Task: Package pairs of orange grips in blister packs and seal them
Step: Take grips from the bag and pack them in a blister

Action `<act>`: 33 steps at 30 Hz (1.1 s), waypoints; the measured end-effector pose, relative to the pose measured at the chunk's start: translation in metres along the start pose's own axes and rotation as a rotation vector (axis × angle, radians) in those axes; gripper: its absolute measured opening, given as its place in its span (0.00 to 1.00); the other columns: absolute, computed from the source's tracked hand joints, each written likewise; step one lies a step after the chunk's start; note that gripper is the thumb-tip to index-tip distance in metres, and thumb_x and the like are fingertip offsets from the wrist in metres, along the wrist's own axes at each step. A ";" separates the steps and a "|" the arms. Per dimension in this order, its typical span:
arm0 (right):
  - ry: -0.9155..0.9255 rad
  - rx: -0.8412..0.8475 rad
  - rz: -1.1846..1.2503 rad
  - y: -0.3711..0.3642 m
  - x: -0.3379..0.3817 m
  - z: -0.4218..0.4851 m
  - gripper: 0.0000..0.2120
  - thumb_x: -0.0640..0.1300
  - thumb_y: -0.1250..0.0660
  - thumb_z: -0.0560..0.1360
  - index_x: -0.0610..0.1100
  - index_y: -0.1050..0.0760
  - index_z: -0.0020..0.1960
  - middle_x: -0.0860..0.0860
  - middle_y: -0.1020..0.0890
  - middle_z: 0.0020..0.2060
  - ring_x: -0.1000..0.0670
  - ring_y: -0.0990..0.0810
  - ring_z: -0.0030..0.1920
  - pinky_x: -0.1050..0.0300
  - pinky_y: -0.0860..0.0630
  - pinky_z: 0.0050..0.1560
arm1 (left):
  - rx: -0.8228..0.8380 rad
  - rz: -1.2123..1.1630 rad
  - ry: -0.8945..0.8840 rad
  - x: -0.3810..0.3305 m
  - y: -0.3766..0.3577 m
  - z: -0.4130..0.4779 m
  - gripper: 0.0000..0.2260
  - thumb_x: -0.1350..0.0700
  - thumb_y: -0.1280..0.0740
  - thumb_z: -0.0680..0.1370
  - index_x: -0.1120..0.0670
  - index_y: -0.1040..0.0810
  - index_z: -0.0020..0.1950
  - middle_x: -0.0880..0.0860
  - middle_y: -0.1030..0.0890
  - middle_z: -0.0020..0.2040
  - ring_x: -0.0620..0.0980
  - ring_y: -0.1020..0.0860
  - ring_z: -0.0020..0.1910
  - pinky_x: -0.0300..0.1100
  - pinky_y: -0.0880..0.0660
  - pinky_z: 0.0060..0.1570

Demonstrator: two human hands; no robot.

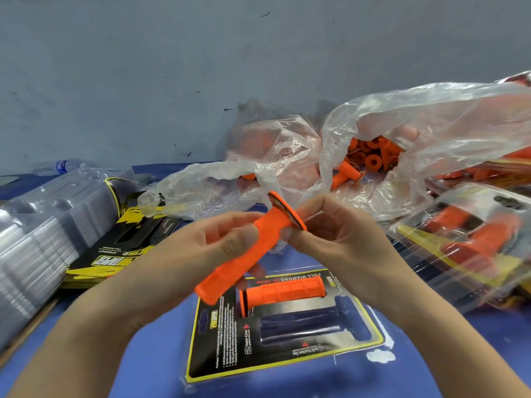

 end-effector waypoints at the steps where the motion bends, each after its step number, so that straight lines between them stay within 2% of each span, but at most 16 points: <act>1: 0.054 -0.063 -0.056 0.001 0.000 0.002 0.08 0.45 0.26 0.71 0.44 0.23 0.45 0.49 0.17 0.39 0.52 0.18 0.39 0.55 0.22 0.45 | -0.015 0.095 -0.049 0.000 0.000 0.003 0.21 0.33 0.31 0.71 0.38 0.23 0.61 0.47 0.16 0.54 0.45 0.17 0.48 0.43 0.22 0.46; 3: 0.137 -0.163 -0.150 0.003 -0.002 0.003 0.08 0.42 0.25 0.71 0.45 0.24 0.44 0.51 0.19 0.42 0.52 0.18 0.41 0.54 0.21 0.47 | -0.102 0.269 -0.151 0.005 -0.001 0.008 0.15 0.37 0.33 0.74 0.37 0.24 0.60 0.44 0.17 0.51 0.41 0.19 0.47 0.37 0.26 0.48; 6: 0.251 -0.167 -0.287 0.003 -0.002 -0.001 0.09 0.39 0.24 0.70 0.45 0.24 0.45 0.54 0.23 0.50 0.51 0.20 0.47 0.59 0.23 0.51 | -0.154 0.252 -0.187 0.013 -0.010 0.014 0.13 0.43 0.34 0.78 0.39 0.26 0.62 0.42 0.19 0.54 0.40 0.21 0.52 0.26 0.29 0.48; 9: 0.255 -0.138 -0.398 0.000 -0.005 -0.004 0.10 0.39 0.24 0.70 0.47 0.23 0.46 0.55 0.26 0.53 0.51 0.22 0.49 0.56 0.25 0.51 | -0.143 0.227 -0.192 0.022 -0.014 0.017 0.13 0.49 0.34 0.79 0.41 0.25 0.63 0.42 0.19 0.57 0.41 0.22 0.57 0.27 0.30 0.52; 11: 0.242 -0.095 -0.425 -0.003 -0.008 -0.007 0.13 0.43 0.22 0.69 0.50 0.25 0.48 0.57 0.26 0.54 0.53 0.22 0.50 0.56 0.25 0.52 | -0.163 0.223 -0.193 0.023 -0.013 0.018 0.14 0.52 0.33 0.78 0.42 0.25 0.63 0.41 0.19 0.58 0.41 0.23 0.59 0.27 0.31 0.53; 14: 0.062 -0.012 -0.166 -0.004 -0.012 -0.008 0.18 0.56 0.25 0.67 0.57 0.28 0.52 0.60 0.21 0.53 0.56 0.20 0.50 0.65 0.25 0.49 | -0.173 0.214 -0.191 0.026 -0.010 0.018 0.15 0.56 0.33 0.79 0.43 0.25 0.64 0.42 0.19 0.59 0.42 0.23 0.60 0.30 0.30 0.56; 16: -0.040 -0.025 0.012 -0.002 -0.017 -0.007 0.20 0.61 0.29 0.67 0.60 0.29 0.56 0.58 0.19 0.50 0.53 0.17 0.45 0.62 0.22 0.46 | -0.197 0.224 -0.186 0.026 -0.007 0.017 0.16 0.58 0.32 0.79 0.43 0.25 0.64 0.42 0.19 0.58 0.42 0.23 0.60 0.29 0.30 0.56; 18: -0.060 -0.054 0.042 0.003 -0.018 -0.006 0.20 0.60 0.31 0.68 0.57 0.27 0.57 0.56 0.18 0.47 0.51 0.17 0.41 0.59 0.21 0.43 | -0.213 0.281 -0.195 0.025 -0.006 0.016 0.17 0.57 0.31 0.78 0.41 0.25 0.63 0.40 0.19 0.58 0.40 0.23 0.59 0.29 0.31 0.56; 23: -0.039 -0.065 -0.071 0.010 -0.019 -0.005 0.10 0.51 0.28 0.72 0.53 0.20 0.52 0.54 0.17 0.42 0.50 0.16 0.37 0.54 0.18 0.42 | -0.259 0.522 -0.269 0.014 -0.011 0.014 0.17 0.56 0.28 0.76 0.40 0.26 0.60 0.37 0.22 0.55 0.38 0.26 0.57 0.26 0.34 0.53; 26: -0.036 -0.052 -0.062 0.016 -0.022 -0.007 0.07 0.47 0.28 0.73 0.52 0.20 0.51 0.54 0.16 0.40 0.49 0.16 0.37 0.55 0.18 0.42 | -0.269 0.622 -0.323 0.008 -0.014 0.014 0.19 0.55 0.28 0.75 0.38 0.29 0.59 0.38 0.27 0.57 0.36 0.28 0.57 0.26 0.36 0.54; 29: -0.047 -0.009 -0.034 0.022 -0.025 -0.008 0.06 0.44 0.30 0.75 0.50 0.20 0.52 0.53 0.16 0.40 0.50 0.16 0.39 0.60 0.20 0.43 | -0.274 0.682 -0.335 0.003 -0.016 0.013 0.16 0.47 0.32 0.74 0.36 0.30 0.60 0.36 0.30 0.57 0.35 0.30 0.56 0.25 0.37 0.53; 31: -0.053 0.009 -0.061 0.027 -0.027 -0.007 0.07 0.43 0.33 0.78 0.50 0.20 0.54 0.53 0.16 0.41 0.52 0.16 0.40 0.60 0.20 0.44 | -0.256 0.683 -0.317 0.002 -0.019 0.012 0.16 0.42 0.35 0.73 0.36 0.30 0.61 0.35 0.30 0.55 0.35 0.29 0.55 0.25 0.36 0.51; 33: -0.041 -0.045 -0.135 0.037 -0.030 -0.006 0.09 0.43 0.38 0.80 0.51 0.20 0.54 0.54 0.15 0.43 0.54 0.17 0.42 0.58 0.20 0.45 | -0.211 0.676 -0.287 0.003 -0.024 0.012 0.17 0.38 0.38 0.72 0.35 0.30 0.60 0.35 0.29 0.53 0.35 0.28 0.53 0.26 0.35 0.49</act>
Point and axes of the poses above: each hand's wrist, its own z-axis towards the middle knuckle, its own y-axis out of the back of the hand, x = y × z, the point moved 4 cm from there along z, towards the middle knuckle
